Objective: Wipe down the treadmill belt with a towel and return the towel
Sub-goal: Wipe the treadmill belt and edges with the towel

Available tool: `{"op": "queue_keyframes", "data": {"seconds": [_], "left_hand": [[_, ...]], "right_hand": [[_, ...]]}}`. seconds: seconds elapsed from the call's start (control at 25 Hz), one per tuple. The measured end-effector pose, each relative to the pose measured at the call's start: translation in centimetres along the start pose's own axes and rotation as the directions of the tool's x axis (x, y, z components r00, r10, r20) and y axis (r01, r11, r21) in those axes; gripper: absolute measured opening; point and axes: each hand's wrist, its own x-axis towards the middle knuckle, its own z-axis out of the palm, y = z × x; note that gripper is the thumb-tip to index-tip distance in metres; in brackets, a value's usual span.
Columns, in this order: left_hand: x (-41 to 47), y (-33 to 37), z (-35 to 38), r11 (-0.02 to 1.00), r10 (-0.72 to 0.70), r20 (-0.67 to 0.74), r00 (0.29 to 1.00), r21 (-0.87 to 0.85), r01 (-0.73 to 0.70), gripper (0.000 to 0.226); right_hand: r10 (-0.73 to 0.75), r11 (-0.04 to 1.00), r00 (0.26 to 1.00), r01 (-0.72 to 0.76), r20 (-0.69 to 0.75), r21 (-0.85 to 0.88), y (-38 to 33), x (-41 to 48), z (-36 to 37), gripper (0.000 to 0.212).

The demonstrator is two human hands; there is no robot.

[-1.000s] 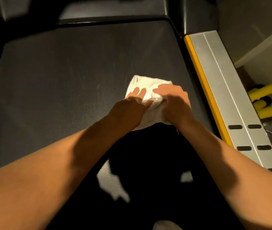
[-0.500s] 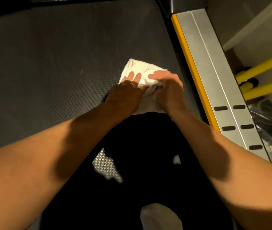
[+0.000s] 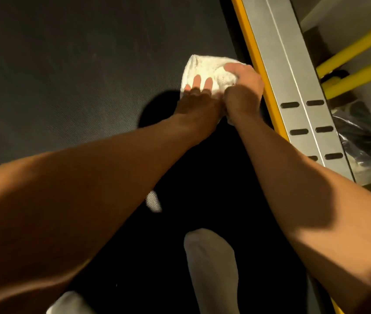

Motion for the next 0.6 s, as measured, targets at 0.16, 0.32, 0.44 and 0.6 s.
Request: {"op": "queue_keyframes", "data": {"seconds": [0.16,0.32,0.44,0.6], "left_hand": [[-0.5,-0.1,-0.5,0.995,-0.085,-0.001,0.996,-0.043,0.085,0.053],[-2.1,2.1,2.1,0.995,-0.079,-0.068,0.995,-0.070,0.074,0.053],[-2.0,3.7,3.9,0.993,-0.098,-0.102,0.990,-0.078,0.090,0.054],[-2.8,2.4,2.8,0.966,-0.175,-0.159,0.972,-0.218,0.138,0.046]], "right_hand": [[-0.020,0.995,0.999,0.017,0.034,0.103,-0.4,-1.1,-0.2,0.021],[-0.119,0.973,0.989,0.100,0.084,0.207,2.7,-3.3,-3.4,0.039],[0.010,0.979,0.995,-0.031,0.103,0.200,2.5,-1.9,-2.5,0.043],[-0.134,0.990,0.977,0.125,0.169,0.062,0.7,-2.6,-2.0,0.038]]}}
